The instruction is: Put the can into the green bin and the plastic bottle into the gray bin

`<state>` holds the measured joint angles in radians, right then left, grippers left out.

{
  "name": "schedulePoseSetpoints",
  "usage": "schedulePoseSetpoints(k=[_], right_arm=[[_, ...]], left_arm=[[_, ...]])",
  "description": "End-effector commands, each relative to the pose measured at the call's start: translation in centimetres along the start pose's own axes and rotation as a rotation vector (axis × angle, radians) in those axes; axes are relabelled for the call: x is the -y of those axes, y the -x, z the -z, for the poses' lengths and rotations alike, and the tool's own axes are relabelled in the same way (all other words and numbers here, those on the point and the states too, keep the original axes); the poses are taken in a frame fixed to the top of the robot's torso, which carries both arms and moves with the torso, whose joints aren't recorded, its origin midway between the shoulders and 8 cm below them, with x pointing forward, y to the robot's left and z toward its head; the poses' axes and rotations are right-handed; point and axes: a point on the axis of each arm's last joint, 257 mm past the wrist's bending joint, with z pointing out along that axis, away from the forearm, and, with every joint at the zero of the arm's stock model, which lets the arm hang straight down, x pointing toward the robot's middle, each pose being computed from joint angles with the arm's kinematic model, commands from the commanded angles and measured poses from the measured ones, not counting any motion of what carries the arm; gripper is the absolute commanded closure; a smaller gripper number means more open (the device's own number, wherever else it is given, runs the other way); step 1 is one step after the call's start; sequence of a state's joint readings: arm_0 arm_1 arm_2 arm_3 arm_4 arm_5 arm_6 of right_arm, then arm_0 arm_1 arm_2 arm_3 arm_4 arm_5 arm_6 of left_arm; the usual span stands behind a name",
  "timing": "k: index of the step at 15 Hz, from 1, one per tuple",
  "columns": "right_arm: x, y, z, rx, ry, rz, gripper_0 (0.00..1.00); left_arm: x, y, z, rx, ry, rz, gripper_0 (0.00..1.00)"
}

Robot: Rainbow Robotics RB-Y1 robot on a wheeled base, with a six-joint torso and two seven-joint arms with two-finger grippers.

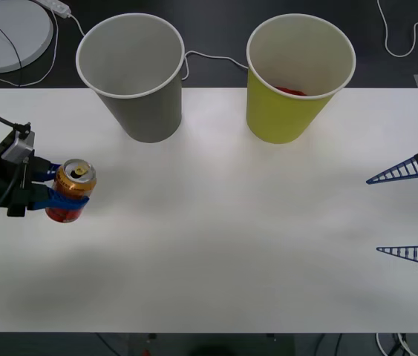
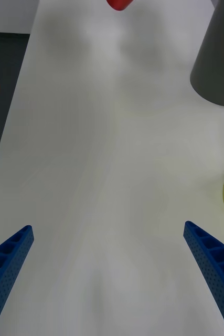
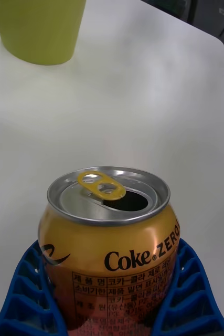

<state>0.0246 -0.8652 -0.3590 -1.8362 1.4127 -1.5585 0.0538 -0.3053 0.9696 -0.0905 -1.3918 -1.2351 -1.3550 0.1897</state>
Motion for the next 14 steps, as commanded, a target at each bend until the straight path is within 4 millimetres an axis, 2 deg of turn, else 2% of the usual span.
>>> schedulePoseSetpoints(k=[1,5,10,14], right_arm=[[0.0,0.0,0.0,0.0,0.0,0.0,0.0],[0.0,0.0,0.0,0.0,0.0,0.0,0.0],[0.0,0.0,0.0,0.0,0.0,0.0,0.0],[0.0,0.0,0.0,0.0,0.0,0.0,0.0]], left_arm=[[-0.1,2.1,2.3,-0.071,0.017,0.014,1.0],[1.8,6.9,3.3,-0.138,0.016,-0.008,1.0],[3.6,13.3,2.7,-0.192,0.009,0.013,1.0],[4.2,17.5,2.2,-0.243,-0.001,0.017,1.0]])
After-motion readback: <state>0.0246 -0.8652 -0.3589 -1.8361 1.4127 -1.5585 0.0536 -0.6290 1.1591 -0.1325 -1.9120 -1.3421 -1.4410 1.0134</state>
